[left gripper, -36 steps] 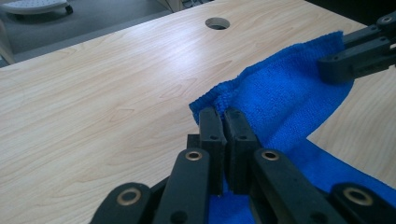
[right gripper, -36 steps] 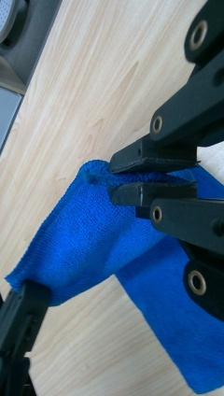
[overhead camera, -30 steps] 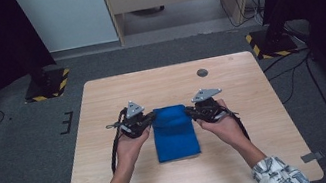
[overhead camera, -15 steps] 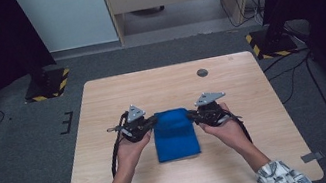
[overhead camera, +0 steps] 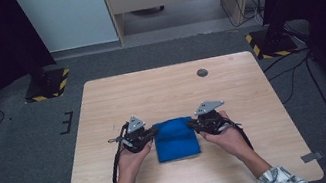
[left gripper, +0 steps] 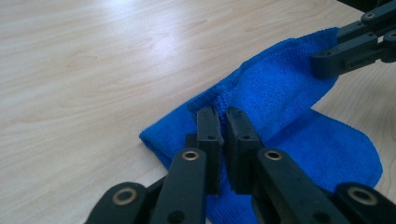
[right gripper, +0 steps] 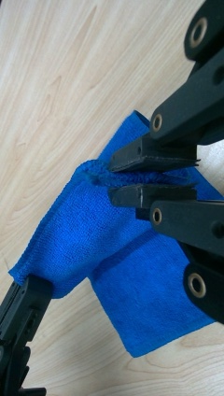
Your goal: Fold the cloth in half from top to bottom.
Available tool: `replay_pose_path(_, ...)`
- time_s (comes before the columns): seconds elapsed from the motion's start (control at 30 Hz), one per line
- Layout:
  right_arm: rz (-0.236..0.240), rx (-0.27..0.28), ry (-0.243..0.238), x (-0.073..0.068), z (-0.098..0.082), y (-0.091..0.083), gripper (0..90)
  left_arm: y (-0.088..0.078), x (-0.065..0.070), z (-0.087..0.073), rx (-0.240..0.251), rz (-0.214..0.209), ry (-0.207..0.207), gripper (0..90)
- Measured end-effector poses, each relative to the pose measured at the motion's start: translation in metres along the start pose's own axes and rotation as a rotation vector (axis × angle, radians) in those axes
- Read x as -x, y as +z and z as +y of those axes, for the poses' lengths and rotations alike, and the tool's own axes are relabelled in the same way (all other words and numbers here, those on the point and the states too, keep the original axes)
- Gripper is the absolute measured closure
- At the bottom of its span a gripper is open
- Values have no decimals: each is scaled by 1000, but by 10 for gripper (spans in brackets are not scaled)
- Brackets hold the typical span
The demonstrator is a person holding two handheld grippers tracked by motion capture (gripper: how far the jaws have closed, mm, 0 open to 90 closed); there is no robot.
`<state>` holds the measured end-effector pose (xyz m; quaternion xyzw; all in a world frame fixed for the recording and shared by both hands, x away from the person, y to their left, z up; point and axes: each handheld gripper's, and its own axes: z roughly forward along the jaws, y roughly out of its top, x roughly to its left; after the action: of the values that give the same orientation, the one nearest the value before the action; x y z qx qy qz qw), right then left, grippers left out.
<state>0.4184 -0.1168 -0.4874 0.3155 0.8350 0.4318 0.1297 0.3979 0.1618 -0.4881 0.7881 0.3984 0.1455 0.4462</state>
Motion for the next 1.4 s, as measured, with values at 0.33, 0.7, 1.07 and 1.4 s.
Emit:
replay_pose_path(0.33, 13, -6, -4, -3, -5, 1, 825, -19, -8, 7, 101, 25, -77, 355)
replay_pose_path(0.7, 42, -10, -1, -6, -14, -1, 776, -24, -34, -5, 117, 113, -152, 314)
replay_pose_path(1.07, 61, -21, -15, -11, -24, -11, 703, -23, -39, -10, 98, 137, -167, 313)
replay_pose_path(1.4, 83, -31, -17, -18, -32, -20, 666, -22, -40, -12, 91, 152, -163, 316)
